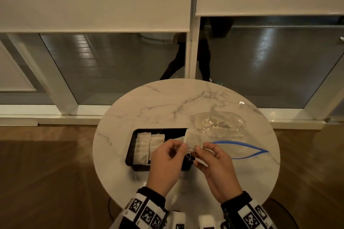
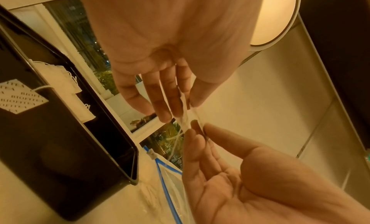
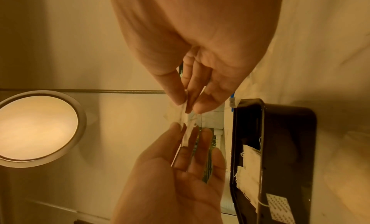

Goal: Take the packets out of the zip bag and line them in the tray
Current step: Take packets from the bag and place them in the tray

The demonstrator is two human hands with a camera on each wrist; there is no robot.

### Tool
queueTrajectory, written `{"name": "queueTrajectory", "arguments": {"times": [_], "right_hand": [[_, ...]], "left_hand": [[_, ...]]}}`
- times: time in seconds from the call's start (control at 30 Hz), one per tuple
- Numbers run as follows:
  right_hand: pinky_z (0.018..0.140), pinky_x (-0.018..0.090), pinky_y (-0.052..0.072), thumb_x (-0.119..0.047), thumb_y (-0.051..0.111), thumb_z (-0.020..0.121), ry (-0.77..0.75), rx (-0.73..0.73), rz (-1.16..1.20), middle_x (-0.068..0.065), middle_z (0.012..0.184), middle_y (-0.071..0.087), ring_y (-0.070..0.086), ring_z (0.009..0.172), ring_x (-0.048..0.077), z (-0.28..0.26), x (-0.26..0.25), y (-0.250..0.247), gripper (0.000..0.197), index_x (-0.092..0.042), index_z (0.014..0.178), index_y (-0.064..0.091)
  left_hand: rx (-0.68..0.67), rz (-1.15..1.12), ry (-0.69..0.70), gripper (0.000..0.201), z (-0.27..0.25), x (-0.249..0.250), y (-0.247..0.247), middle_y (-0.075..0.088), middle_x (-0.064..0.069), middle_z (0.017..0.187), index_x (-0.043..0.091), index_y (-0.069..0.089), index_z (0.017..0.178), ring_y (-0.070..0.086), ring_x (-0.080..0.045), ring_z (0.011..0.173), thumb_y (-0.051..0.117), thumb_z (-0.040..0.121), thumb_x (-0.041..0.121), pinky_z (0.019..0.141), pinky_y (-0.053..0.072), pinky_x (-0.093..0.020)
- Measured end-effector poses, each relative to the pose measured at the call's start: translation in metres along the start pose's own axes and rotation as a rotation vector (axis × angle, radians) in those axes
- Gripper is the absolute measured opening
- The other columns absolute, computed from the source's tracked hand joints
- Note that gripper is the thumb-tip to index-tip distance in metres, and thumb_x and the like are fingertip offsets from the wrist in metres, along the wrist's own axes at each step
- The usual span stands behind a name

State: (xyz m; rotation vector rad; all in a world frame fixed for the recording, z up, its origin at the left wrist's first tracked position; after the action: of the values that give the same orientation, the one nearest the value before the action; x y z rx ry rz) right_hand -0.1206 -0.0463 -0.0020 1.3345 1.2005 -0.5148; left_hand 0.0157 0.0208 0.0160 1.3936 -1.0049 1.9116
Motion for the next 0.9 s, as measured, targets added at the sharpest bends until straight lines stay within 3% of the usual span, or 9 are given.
{"name": "queueTrajectory", "arguments": {"times": [0.2,0.33,0.43,0.53,0.73,0.9], "right_hand": [[0.076,0.04,0.056,-0.015,0.071,0.089,-0.044,-0.021,-0.158,0.011,0.103,0.074,0.07,0.096,0.025,0.0,-0.001,0.0,0.019,-0.014,0.106,0.064],[0.076,0.024,0.055,-0.024,0.07,0.091,-0.281,-0.082,-0.588,-0.013,0.11,0.068,0.064,0.099,0.003,0.005,-0.014,0.004,0.026,-0.036,0.113,0.064],[0.075,0.015,0.045,-0.025,0.069,0.092,-0.373,-0.143,-0.807,-0.018,0.1,0.068,0.061,0.097,0.001,0.009,-0.017,0.008,0.012,-0.035,0.099,0.069],[0.074,0.013,0.041,-0.024,0.07,0.091,-0.409,-0.199,-0.904,-0.016,0.091,0.067,0.058,0.093,0.001,0.012,-0.015,0.009,0.01,-0.034,0.088,0.07],[0.071,0.014,0.043,-0.026,0.071,0.089,-0.385,-0.241,-0.949,-0.016,0.086,0.066,0.058,0.084,0.004,0.022,-0.017,0.011,0.009,-0.033,0.084,0.072],[0.067,0.018,0.051,-0.019,0.068,0.092,-0.425,-0.058,-0.724,-0.008,0.078,0.069,0.062,0.072,0.007,0.038,-0.022,0.015,0.012,-0.025,0.082,0.072]], "left_hand": [[-0.023,0.118,0.057,0.009,0.003,-0.002,-0.006,0.069,0.011,0.082,0.029,0.07,0.092,0.065,-0.003,0.079,0.063,0.098,0.026,0.071,0.052,-0.016],[-0.119,0.529,0.224,0.009,0.006,-0.002,-0.01,0.06,0.015,0.084,0.031,0.065,0.095,0.057,0.001,0.08,0.058,0.1,0.029,0.071,0.046,-0.014],[-0.128,0.639,0.27,0.008,0.01,0.0,-0.014,0.06,0.013,0.087,0.03,0.063,0.096,0.055,-0.002,0.079,0.056,0.1,0.029,0.074,0.052,-0.026],[-0.131,0.661,0.265,0.01,0.011,-0.001,-0.018,0.062,0.013,0.091,0.03,0.063,0.099,0.057,-0.003,0.082,0.054,0.101,0.032,0.077,0.054,-0.03],[-0.085,0.612,0.186,0.014,0.008,-0.001,-0.03,0.062,0.016,0.089,0.032,0.065,0.1,0.058,0.001,0.083,0.054,0.101,0.039,0.077,0.053,-0.025],[0.118,0.465,0.048,0.01,0.012,-0.01,-0.06,0.064,0.019,0.093,0.033,0.066,0.104,0.06,0.005,0.086,0.057,0.1,0.036,0.072,0.049,-0.014]]}}
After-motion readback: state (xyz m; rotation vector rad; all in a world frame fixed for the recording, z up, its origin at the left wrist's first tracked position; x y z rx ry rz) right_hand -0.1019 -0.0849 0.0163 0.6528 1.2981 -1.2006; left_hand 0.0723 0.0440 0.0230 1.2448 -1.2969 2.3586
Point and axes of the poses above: each hand's wrist, its own z-axis towards the middle knuckle, its own y-axis out of the palm, x = y × z, the point moved 3 cm from there along z, towards the middle knuckle
